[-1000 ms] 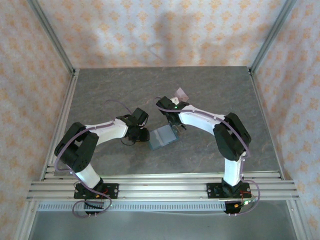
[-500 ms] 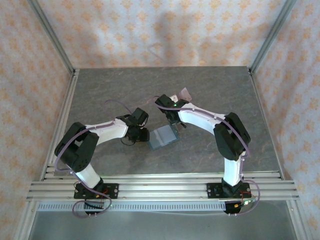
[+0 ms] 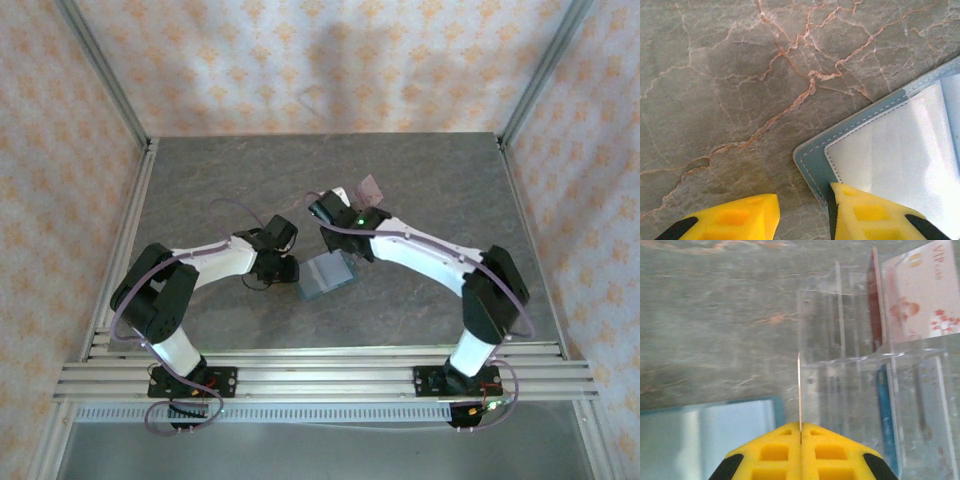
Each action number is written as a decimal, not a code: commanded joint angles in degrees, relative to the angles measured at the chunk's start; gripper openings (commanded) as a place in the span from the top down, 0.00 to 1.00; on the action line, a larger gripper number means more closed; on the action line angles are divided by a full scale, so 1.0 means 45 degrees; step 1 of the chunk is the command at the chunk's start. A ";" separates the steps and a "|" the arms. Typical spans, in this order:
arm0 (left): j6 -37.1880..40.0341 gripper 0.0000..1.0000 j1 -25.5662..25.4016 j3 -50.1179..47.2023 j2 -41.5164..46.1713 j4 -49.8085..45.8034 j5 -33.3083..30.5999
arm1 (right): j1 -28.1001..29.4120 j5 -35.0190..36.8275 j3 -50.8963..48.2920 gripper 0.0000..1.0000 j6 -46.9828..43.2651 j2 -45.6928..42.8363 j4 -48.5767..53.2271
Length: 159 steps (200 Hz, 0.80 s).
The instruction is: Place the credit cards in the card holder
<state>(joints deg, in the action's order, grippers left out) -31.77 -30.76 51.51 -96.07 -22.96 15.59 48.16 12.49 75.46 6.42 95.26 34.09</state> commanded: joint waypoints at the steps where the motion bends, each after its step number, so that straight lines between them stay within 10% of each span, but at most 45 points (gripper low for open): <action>1: 0.0185 0.66 -0.0315 -0.0332 -0.1131 0.0494 0.0101 | 0.0059 -0.1776 -0.1603 1.00 0.0652 -0.0886 -0.2261; 60: 0.0593 0.67 -0.0317 -0.0141 -0.1112 -0.0096 -0.0789 | 0.0012 -0.3904 -0.5914 1.00 0.1662 -0.2117 -0.8051; 159: 0.0891 0.67 -0.0295 0.0493 -0.1603 -0.0801 -0.2591 | -0.0038 -0.4842 -0.7612 1.00 0.2910 -0.1578 -1.1330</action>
<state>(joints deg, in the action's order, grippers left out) -29.58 -32.45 54.83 -97.95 -26.98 10.94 48.34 -8.51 42.17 17.41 87.99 -10.46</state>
